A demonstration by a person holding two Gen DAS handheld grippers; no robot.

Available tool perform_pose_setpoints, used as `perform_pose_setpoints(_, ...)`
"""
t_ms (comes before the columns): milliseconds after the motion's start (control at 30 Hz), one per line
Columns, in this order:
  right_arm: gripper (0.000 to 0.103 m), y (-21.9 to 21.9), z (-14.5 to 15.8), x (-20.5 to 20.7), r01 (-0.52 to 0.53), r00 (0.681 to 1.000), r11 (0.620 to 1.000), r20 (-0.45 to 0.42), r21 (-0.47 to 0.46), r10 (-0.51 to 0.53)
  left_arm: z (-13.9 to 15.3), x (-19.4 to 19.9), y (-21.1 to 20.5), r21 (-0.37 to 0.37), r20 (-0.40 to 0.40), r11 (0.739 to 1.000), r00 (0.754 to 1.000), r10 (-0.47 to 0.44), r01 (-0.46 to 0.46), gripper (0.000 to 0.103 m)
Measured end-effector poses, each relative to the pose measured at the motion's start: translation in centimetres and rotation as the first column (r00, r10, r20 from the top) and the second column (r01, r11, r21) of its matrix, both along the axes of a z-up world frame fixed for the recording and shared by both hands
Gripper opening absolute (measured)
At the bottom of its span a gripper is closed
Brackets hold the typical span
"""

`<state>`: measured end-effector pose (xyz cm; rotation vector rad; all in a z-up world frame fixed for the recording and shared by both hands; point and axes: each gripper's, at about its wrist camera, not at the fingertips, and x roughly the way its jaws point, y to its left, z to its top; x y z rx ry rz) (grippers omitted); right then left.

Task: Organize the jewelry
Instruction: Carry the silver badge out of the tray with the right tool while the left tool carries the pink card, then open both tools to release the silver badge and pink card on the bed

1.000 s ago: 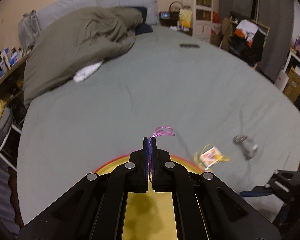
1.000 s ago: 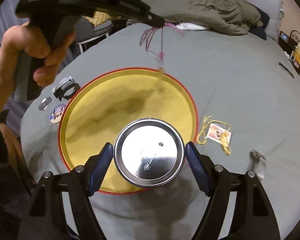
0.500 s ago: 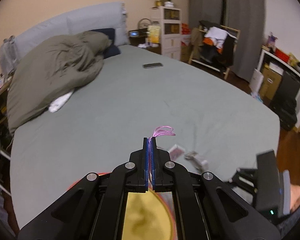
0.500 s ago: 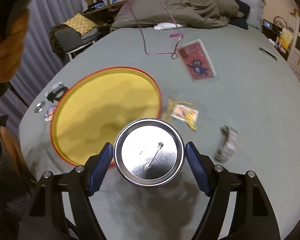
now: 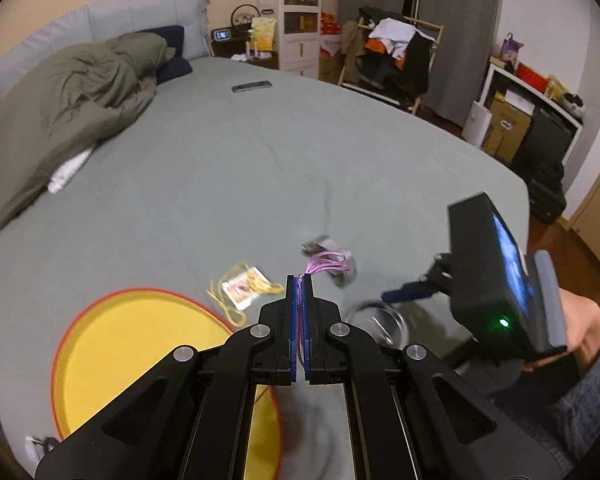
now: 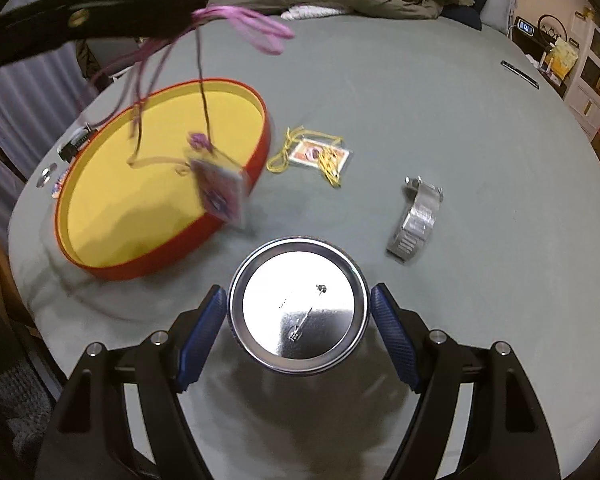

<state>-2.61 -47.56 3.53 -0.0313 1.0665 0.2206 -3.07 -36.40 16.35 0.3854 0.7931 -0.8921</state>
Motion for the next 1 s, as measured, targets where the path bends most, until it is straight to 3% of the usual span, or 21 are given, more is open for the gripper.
perform_pose_setpoints(200, 0.070, -0.7, -2.4, -0.3, 0.019, 0.999, 1.000, -0.040, -0.015, -0.019, -4.4, -0.8, 0.2, 0.052, -0.062, 0.999, 0.998, 0.012, -0.008, 0.002)
perform_pose_setpoints(633, 0.070, 1.4, -5.0, 1.3, -0.031, 0.999, 0.998, -0.045, -0.050, 0.029, -13.3, -1.6, -0.3, 0.195, -0.115, 0.981, 0.993, 0.006, 0.016, 0.002)
perform_pose_setpoints(800, 0.071, 1.6, -5.7, 1.2, -0.060, 0.997, 0.996, -0.043, -0.069, 0.057, -15.4, -1.1, 0.0, 0.233, -0.127, 0.972, 0.992, 0.022, 0.008, 0.002)
perform_pose_setpoints(1000, 0.071, 1.2, -5.8, 0.9, -0.076, 0.997, 0.995, -0.030, -0.063, 0.074, -15.6, -1.0, 0.5, 0.182, -0.140, 0.983, 0.990, 0.015, 0.011, 0.002)
